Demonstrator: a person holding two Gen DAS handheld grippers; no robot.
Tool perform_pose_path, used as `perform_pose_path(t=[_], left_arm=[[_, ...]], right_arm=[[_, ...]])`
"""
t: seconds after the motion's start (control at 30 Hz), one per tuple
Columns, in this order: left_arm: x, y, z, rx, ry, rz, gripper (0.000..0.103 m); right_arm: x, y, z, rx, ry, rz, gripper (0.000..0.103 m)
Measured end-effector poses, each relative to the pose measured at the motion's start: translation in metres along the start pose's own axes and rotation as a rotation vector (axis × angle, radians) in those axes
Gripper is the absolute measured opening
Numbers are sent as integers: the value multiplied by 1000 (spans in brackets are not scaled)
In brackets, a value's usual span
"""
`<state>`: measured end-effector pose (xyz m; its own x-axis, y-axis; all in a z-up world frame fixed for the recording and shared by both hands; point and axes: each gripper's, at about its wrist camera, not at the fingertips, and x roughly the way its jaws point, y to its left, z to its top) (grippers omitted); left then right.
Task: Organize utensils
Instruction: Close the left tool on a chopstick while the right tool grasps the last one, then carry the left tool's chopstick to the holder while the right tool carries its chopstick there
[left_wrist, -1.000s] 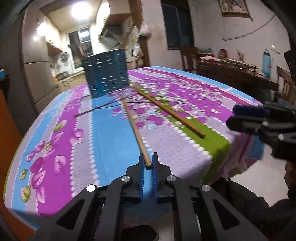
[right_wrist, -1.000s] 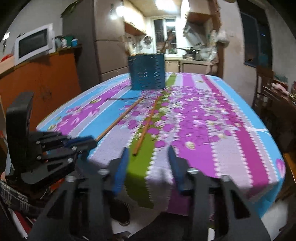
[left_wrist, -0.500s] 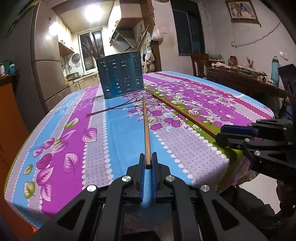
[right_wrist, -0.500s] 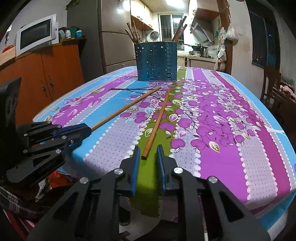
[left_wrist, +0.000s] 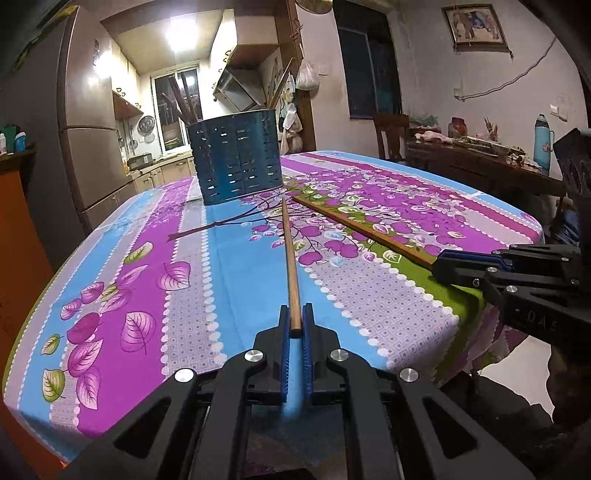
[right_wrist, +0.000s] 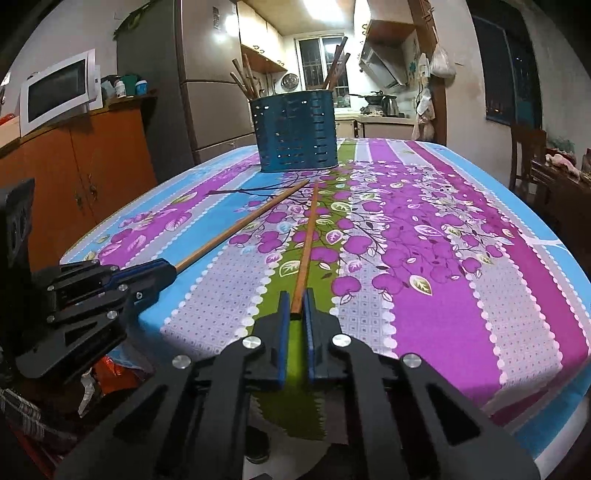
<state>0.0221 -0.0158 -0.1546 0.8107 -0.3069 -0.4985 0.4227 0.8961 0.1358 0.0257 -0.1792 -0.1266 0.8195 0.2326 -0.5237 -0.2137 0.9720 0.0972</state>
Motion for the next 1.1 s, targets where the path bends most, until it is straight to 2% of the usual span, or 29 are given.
perform_pose_path(t=[0.23, 0.47, 0.67, 1.1], left_arm=[[-3, 5, 8, -12, 16, 40, 7], [-15, 15, 39, -22, 17, 145, 7], [-24, 26, 62, -29, 6, 229, 7], [-39, 33, 86, -8, -35, 293, 7]], right_arm=[[-6, -5, 5, 18, -11, -9, 5], [-27, -9, 35, -52, -101, -54, 5], [-43, -7, 62, -98, -174, -52, 5], [-60, 6, 91, -168, -265, -46, 5]])
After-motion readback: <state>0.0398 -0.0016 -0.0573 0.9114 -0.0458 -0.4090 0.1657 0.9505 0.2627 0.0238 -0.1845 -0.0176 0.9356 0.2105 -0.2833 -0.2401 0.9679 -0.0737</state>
